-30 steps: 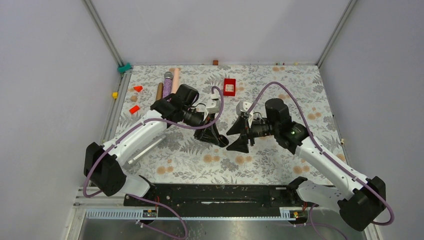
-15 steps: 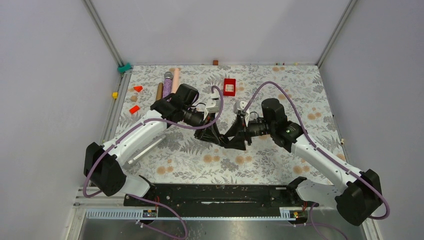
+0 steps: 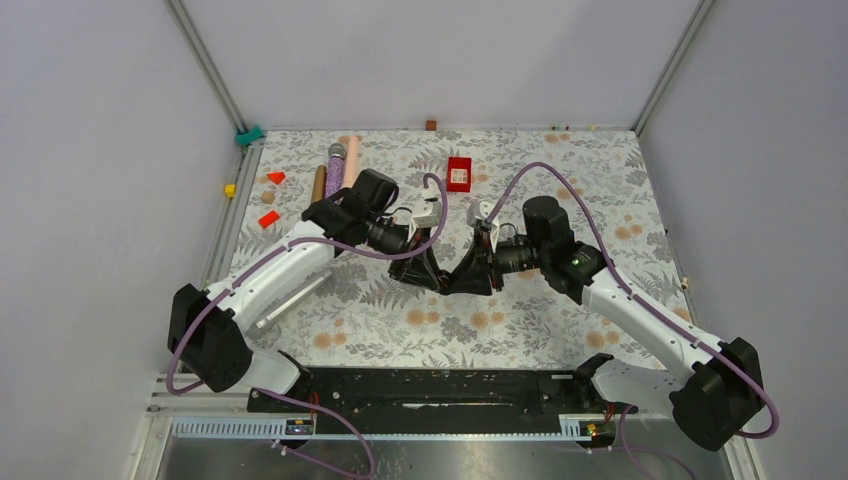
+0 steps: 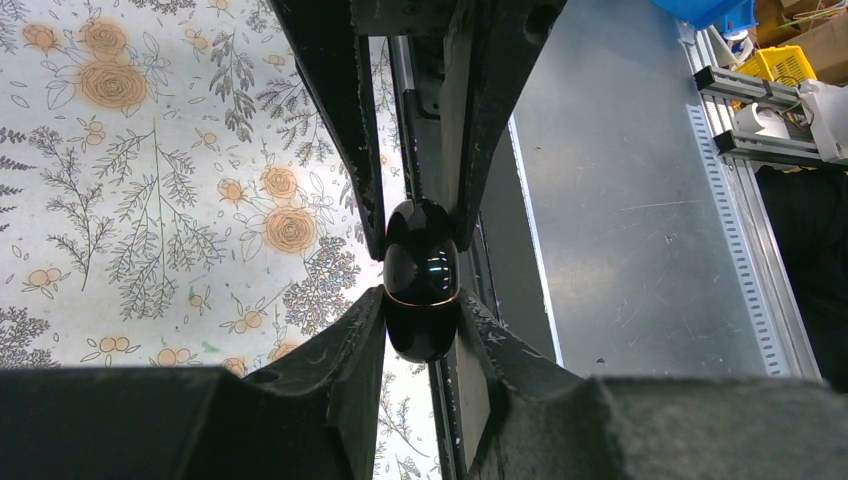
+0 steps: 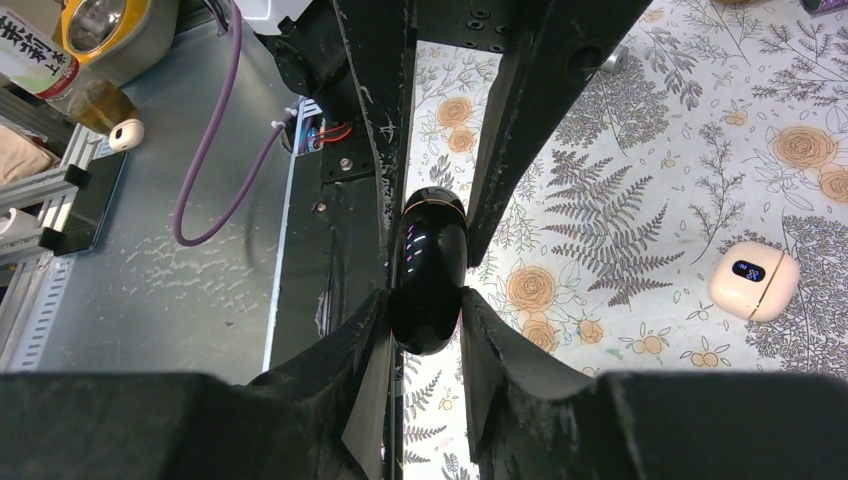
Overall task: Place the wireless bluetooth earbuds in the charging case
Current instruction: Pick up the charging case at the center of the board.
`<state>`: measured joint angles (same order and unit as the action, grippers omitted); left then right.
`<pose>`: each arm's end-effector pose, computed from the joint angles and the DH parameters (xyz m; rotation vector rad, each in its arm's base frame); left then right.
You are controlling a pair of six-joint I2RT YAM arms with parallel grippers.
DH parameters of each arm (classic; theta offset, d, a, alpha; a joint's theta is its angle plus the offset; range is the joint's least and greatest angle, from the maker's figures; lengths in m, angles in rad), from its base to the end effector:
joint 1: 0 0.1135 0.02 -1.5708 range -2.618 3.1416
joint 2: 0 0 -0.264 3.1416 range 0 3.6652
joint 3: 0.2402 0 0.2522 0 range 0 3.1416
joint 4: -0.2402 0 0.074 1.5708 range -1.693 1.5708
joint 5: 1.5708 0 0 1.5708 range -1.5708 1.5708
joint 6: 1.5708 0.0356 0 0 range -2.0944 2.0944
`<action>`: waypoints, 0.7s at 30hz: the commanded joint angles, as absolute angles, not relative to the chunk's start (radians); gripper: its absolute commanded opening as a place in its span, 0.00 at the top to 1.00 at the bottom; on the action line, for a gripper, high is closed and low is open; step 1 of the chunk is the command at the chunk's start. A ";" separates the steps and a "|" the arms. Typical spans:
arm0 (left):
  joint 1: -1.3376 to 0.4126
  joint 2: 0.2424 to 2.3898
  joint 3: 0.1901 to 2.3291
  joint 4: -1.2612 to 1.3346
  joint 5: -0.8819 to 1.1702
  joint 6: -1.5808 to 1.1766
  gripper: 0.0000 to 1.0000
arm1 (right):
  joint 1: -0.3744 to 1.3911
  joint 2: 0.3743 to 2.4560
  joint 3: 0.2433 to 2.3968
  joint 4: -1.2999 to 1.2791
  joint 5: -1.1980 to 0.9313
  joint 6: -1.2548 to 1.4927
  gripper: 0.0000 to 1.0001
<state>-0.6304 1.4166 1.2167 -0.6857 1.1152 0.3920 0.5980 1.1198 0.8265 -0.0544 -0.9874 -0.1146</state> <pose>0.2140 -0.1957 0.3151 1.5072 1.6839 -1.4595 0.1856 0.1624 0.3058 -1.2824 1.4707 1.2603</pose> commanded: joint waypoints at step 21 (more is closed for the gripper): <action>-0.633 1.377 1.112 -0.433 1.067 0.278 0.01 | 0.540 1.034 0.816 0.142 -0.903 0.038 0.92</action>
